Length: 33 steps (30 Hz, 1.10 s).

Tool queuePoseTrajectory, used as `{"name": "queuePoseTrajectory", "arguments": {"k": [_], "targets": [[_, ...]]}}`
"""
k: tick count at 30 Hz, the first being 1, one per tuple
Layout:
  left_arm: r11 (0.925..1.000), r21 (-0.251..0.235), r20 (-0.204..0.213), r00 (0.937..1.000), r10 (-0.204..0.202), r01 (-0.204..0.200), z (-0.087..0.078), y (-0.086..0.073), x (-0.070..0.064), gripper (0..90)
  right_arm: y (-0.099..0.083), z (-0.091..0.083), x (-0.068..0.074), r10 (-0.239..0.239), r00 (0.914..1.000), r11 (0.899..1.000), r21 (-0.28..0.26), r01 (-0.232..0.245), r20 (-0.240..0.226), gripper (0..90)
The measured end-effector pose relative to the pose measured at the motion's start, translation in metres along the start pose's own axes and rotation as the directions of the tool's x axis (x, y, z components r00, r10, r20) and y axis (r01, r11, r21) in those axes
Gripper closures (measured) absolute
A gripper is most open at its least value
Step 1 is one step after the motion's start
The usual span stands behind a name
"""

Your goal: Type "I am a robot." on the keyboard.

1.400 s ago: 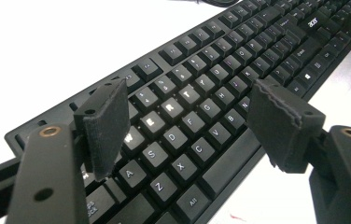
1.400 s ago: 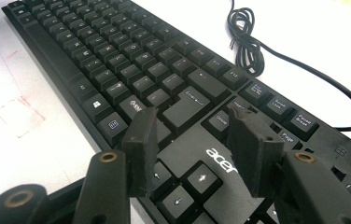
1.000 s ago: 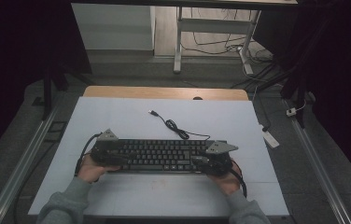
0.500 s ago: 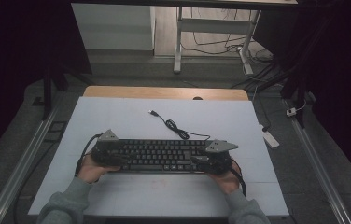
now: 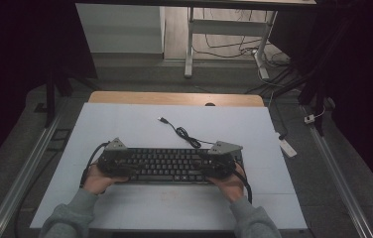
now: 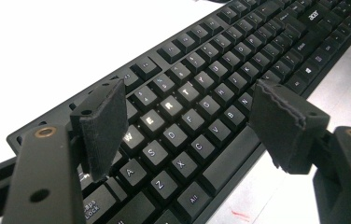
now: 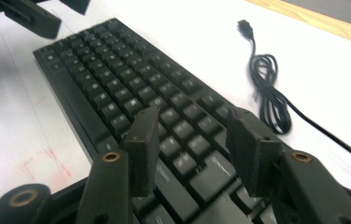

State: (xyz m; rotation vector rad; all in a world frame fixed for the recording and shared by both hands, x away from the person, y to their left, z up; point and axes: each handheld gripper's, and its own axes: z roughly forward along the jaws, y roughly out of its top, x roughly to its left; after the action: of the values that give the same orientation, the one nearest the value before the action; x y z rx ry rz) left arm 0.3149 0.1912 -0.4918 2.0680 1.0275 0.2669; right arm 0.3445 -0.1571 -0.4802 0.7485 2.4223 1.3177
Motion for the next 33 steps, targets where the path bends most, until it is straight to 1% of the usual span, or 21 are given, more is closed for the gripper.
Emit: {"name": "queuePoseTrajectory", "arguments": {"k": [5, 9, 12, 15, 21, 23, 25, 33], "targets": [[1.0, -0.002, 0.0, 1.0, 0.002, -0.002, 0.0, 0.0, 0.0, 28.1, 0.012, 0.01, 0.004, -0.007, 0.9999, 1.0, -0.002, 0.007, -0.015, 61.7], [1.0, 0.003, -0.002, 1.0, 0.007, -0.007, 0.0, -0.001, 0.0, 28.0, 0.017, 0.017, 0.006, -0.012, 0.9994, 1.0, 0.004, 0.012, -0.033, 73.3], [1.0, 0.004, -0.005, 1.0, 0.008, -0.008, 0.0, 0.0, -0.001, 28.0, 0.019, 0.023, 0.007, -0.017, 0.9988, 1.0, 0.022, 0.018, -0.047, 82.9], [0.9999, 0.002, -0.005, 0.9999, 0.013, -0.013, 0.0, 0.0, -0.002, 28.0, 0.02, 0.03, 0.007, -0.01, 0.9983, 0.999, 0.045, 0.013, -0.058, 88.9], [0.9999, 0.002, -0.004, 0.9999, 0.012, -0.012, 0.0, -0.001, -0.001, 27.9, 0.023, 0.047, 0.009, -0.005, 0.9978, 0.997, 0.074, 0.01, -0.066, 89.5], [0.9999, 0.001, -0.003, 0.9999, 0.012, -0.012, 0.0, -0.001, -0.001, 27.9, 0.024, 0.052, 0.009, -0.01, 0.9979, 0.996, 0.091, 0.016, -0.065, 89.5], [0.9999, 0.003, -0.004, 0.9999, 0.014, -0.014, 0.0, -0.001, -0.001, 28.0, 0.025, 0.057, 0.01, -0.01, 0.9975, 0.995, 0.096, 0.017, -0.069, 89.5], [0.9997, 0.012, -0.004, 0.9997, 0.023, -0.023, 0.002, -0.001, -0.002, 27.9, 0.022, 0.07, 0.013, -0.021, 0.9971, 0.991, 0.13, 0.031, -0.073, 89.5]]}}
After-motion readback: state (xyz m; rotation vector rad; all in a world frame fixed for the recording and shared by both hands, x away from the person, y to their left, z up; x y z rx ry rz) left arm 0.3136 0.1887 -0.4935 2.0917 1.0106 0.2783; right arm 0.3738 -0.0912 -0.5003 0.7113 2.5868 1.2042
